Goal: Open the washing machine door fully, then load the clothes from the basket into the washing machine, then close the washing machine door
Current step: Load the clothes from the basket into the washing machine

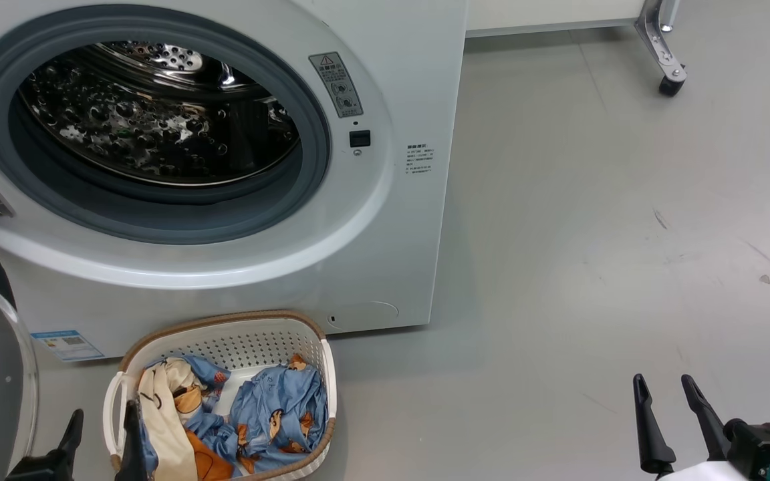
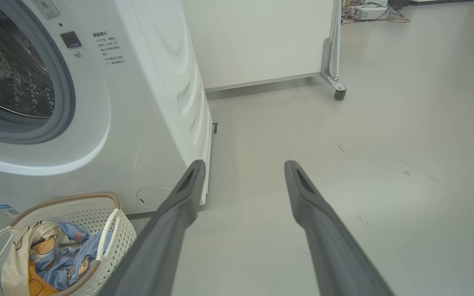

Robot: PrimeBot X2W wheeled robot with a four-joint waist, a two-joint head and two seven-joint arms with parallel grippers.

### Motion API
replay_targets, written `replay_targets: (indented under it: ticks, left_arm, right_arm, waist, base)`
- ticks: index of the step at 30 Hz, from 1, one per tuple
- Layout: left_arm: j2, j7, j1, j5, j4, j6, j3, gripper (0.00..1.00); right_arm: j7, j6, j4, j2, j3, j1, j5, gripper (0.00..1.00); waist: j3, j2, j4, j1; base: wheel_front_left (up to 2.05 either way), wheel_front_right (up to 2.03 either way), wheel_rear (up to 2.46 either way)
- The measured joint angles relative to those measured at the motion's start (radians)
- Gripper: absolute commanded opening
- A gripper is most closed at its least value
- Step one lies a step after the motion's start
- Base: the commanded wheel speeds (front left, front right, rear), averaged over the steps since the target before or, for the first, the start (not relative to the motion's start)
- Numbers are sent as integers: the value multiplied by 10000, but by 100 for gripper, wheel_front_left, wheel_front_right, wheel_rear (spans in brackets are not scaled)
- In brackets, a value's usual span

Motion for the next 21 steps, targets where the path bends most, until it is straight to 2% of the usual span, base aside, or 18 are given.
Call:
replay_targets:
  ticks: [11, 16, 21]
  left_arm:
    - [-161, 59, -458, 439, 6, 0, -915, 100]
    - [-161, 589, -1016, 462, 40, 0, -930, 100]
    - [146, 1254, -1339, 836, 265, 104, -959, 100]
  right_arm:
    - [0, 0, 332, 67, 468, -366, 165, 100]
    - [0, 0, -27, 176, 663, -924, 347, 100]
    - [0, 0, 33, 174, 1172, -1194, 278, 100]
  waist:
    - [768, 0, -206, 0]
    - [1351, 0, -337, 0]
    - [2006, 0, -493, 0]
  base:
    - [0, 0, 0]
    - [0, 0, 0]
    - [0, 0, 0]
